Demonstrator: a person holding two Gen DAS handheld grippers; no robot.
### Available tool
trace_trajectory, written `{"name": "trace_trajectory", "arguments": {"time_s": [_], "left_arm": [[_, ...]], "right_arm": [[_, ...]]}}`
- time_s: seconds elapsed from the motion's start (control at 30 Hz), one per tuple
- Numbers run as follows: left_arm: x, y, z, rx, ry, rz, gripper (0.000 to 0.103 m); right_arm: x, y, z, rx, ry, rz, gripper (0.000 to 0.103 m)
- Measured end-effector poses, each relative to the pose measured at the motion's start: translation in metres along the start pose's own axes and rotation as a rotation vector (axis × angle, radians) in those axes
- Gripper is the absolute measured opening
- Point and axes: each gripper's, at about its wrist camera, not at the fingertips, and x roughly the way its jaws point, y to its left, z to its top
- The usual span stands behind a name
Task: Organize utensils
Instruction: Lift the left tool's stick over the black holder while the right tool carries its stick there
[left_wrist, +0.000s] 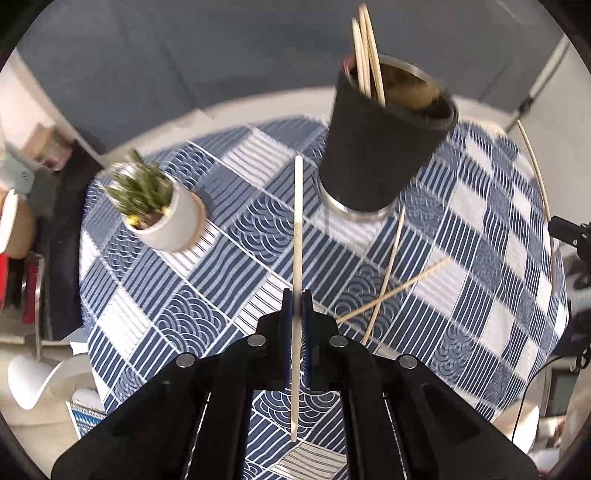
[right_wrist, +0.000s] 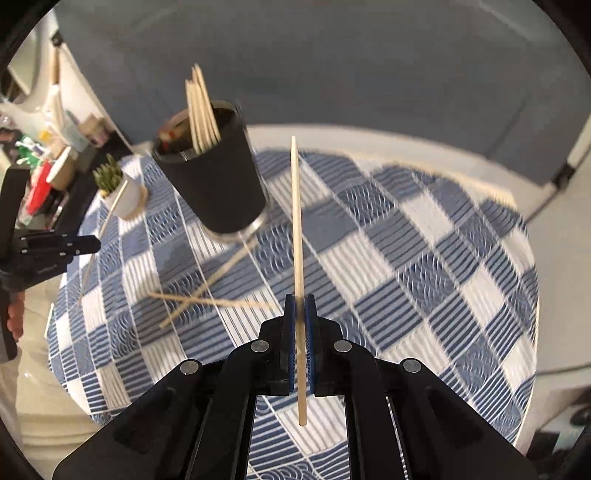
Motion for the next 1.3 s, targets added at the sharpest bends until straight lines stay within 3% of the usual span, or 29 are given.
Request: {"name": "trace_trajectory", "arguments": {"time_s": [0.4,0.57,0.7,0.8,0.9,1.03,1.3], "left_arm": [[-0.083,-0.018,0.030,-0.075,-0.229,-0.016,0.005],[-0.114,-0.022,0.060,-0.103,-0.347,-0.054,0.005],[-0.133,-0.027,0.081,-0.105,-0.467,-0.103,0.005],[-0.142,-0.025,0.093,-0.130,-0.591,-0.191,0.005],[-0.144,-0.022,0.101,-0.149,-0.699,-0.271,0.005],[-0.130,-0.021,0.102,-0.163,-0.829,-0.311,0.005],[-0.073,-0.013,0.100,-0.222,-0.909,-0.393,0.005]], "right_arm": [[-0.063,0.040,0.059,-0.147,-0.185,0.052,0.005],[-0.077,0.052,0.092,-0.163,-0.273,0.127,0.005],[-0.086,0.053,0.116,-0.183,-0.402,0.284,0.005],[-0.088,0.050,0.130,-0.197,-0.511,0.349,0.005],[-0.089,0.045,0.138,-0.215,-0.614,0.407,0.005],[-0.086,0.038,0.140,-0.250,-0.737,0.471,0.005],[-0.047,0.025,0.147,-0.245,-0.801,0.571,0.005]]}}
